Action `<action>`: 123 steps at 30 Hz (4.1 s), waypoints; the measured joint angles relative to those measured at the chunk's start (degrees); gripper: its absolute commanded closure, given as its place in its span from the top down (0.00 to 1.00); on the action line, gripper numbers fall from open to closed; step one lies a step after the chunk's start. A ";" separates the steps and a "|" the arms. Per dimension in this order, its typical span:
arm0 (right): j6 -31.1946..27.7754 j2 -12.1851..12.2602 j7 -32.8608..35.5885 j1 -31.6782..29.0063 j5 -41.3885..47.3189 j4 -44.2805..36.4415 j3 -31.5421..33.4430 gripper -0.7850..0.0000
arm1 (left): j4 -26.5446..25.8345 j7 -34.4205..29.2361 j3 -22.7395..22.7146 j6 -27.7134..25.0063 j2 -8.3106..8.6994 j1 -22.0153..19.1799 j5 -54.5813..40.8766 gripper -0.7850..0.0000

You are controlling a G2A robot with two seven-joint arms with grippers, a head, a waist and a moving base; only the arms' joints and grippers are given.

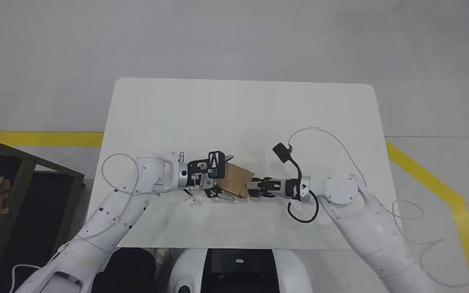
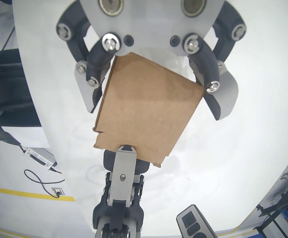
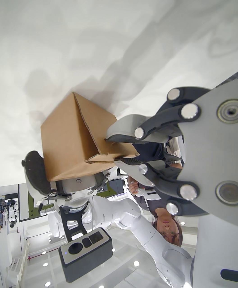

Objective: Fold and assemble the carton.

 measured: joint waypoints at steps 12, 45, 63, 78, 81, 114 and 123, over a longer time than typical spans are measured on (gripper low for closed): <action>-0.33 -0.26 -0.24 0.76 0.17 0.36 -0.62 0.16 | 0.09 0.16 0.04 -0.01 0.02 0.03 -0.02 1.00; -1.55 0.37 0.73 -1.92 2.21 0.54 1.47 0.00 | 0.66 0.29 0.50 -0.01 -0.10 -0.63 0.08 1.00; -3.11 -0.98 -1.01 1.25 3.35 3.45 -2.03 0.00 | 1.29 0.53 0.89 -0.10 -0.22 -0.83 -0.08 1.00; -2.65 0.48 -1.27 -1.45 2.29 0.81 3.92 1.00 | 0.43 6.44 -1.12 -0.32 2.16 0.26 -2.63 1.00; -3.29 0.94 -1.07 -2.51 2.04 -0.26 5.72 1.00 | -0.08 9.94 -2.58 -0.31 3.96 1.00 -3.77 1.00; -15.73 1.96 8.74 -4.97 3.06 -17.04 3.27 1.00 | 5.67 -3.06 -24.66 24.91 7.78 -2.98 -21.07 1.00; -14.60 0.18 8.78 -2.28 2.55 -15.36 -6.73 1.00 | 5.07 -1.42 -27.18 27.13 8.02 -2.84 -20.93 1.00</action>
